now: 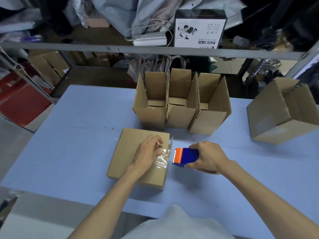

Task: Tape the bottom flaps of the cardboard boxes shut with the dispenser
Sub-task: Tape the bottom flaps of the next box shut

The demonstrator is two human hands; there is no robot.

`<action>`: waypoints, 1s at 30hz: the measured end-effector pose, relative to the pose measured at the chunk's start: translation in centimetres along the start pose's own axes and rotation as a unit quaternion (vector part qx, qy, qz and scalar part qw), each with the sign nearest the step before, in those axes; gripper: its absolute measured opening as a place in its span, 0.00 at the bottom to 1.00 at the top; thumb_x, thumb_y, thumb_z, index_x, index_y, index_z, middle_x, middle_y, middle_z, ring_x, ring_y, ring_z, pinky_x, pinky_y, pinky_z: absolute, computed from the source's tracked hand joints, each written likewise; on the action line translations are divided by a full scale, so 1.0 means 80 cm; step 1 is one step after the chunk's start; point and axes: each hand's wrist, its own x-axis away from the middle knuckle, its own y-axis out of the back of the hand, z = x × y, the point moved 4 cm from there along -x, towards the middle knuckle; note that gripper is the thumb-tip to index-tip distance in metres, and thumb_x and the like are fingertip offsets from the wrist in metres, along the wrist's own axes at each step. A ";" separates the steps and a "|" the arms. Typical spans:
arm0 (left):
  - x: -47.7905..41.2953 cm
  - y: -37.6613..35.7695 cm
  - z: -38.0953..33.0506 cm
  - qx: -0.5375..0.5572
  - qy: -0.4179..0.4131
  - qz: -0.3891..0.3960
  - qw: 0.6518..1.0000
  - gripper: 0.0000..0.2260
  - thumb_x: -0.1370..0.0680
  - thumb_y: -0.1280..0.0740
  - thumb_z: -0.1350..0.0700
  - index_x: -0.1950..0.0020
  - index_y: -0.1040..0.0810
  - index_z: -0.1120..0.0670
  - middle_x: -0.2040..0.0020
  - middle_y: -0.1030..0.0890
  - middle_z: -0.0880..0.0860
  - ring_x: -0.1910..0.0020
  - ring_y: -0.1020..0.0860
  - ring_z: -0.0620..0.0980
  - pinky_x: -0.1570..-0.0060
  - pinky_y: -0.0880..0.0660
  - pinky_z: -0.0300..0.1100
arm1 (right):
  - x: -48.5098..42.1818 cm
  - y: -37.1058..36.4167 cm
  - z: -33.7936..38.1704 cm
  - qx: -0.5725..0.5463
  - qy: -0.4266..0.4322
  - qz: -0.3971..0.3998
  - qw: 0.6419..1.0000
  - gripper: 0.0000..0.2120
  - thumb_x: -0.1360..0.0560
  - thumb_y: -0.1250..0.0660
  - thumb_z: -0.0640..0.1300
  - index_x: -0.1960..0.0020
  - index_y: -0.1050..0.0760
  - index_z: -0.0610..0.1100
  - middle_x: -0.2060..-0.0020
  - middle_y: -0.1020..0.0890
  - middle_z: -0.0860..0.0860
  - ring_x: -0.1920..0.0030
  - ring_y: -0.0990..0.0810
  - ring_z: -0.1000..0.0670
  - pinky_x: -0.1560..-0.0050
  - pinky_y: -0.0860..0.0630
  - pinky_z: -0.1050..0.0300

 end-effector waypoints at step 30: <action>0.007 -0.011 -0.001 -0.023 -0.061 -0.001 0.998 0.20 0.29 0.39 0.72 0.49 0.25 0.48 0.58 0.27 0.46 0.59 0.28 0.38 0.61 0.34 0.30 | 0.036 -0.012 0.006 0.158 -0.075 0.017 0.985 0.12 0.32 0.31 0.49 0.55 0.33 0.47 0.53 0.20 0.46 0.54 0.21 0.43 0.63 0.39 0.56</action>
